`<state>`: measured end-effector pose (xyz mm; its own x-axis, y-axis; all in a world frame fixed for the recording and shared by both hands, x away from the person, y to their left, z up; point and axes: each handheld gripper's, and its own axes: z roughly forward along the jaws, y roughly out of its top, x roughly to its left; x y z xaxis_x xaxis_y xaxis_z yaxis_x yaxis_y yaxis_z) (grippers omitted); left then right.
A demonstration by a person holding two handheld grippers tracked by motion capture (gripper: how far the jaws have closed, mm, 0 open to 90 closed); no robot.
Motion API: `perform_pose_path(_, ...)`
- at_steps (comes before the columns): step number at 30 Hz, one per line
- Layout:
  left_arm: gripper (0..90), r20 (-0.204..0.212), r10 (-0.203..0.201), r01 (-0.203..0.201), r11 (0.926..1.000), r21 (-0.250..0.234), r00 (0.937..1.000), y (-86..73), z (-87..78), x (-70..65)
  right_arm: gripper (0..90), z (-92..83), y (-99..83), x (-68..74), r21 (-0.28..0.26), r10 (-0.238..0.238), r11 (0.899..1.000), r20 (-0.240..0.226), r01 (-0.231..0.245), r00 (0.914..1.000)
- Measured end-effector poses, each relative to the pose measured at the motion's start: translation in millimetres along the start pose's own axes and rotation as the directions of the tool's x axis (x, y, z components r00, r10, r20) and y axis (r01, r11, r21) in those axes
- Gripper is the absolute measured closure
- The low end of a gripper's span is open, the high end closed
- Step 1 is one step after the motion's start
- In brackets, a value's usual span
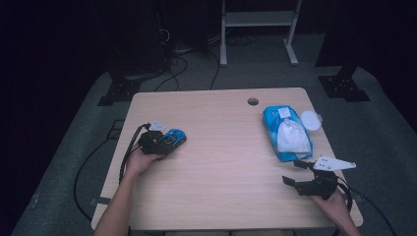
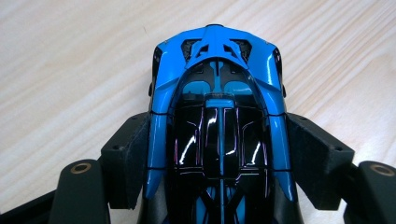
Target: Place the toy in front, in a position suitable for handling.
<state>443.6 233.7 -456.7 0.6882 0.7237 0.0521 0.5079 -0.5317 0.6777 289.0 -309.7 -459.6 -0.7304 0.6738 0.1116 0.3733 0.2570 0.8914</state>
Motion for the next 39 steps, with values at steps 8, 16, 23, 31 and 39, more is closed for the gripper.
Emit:
perform_pose_path(8, 28.1, 0.049, 0.121, -0.117, 0.9910, -0.064, 0.9915, 31.9, -10.1, -32.4, 17.4, 1.2, 0.9, 0.0, -0.006, 0.002, 1.000, 0.007, -0.002, 1.0000)
perform_pose_path(16, 28.1, 0.141, 0.214, -0.201, 0.9743, -0.102, 0.9666, 56.2, 4.5, -74.2, 17.4, -2.3, 1.5, -1.7, -0.016, 0.004, 1.000, 0.018, -0.004, 0.9998)
perform_pose_path(23, 28.1, 0.205, 0.256, -0.242, 0.9660, -0.092, 0.9448, 64.6, 27.4, -105.2, 17.4, -5.9, 2.3, -4.5, -0.029, 0.008, 1.000, 0.034, -0.007, 0.9994)
perform_pose_path(31, 28.1, 0.229, 0.304, -0.297, 0.9528, -0.066, 0.9249, 68.4, 39.2, -131.7, 17.4, -6.7, 2.6, -4.9, -0.026, 0.005, 1.000, 0.040, -0.004, 0.9992)
perform_pose_path(39, 28.0, 0.249, 0.347, -0.348, 0.9366, -0.038, 0.9045, 68.8, 53.1, -150.5, 17.5, -12.7, 2.3, -6.1, -0.026, 0.000, 1.000, 0.068, 0.002, 0.9977)
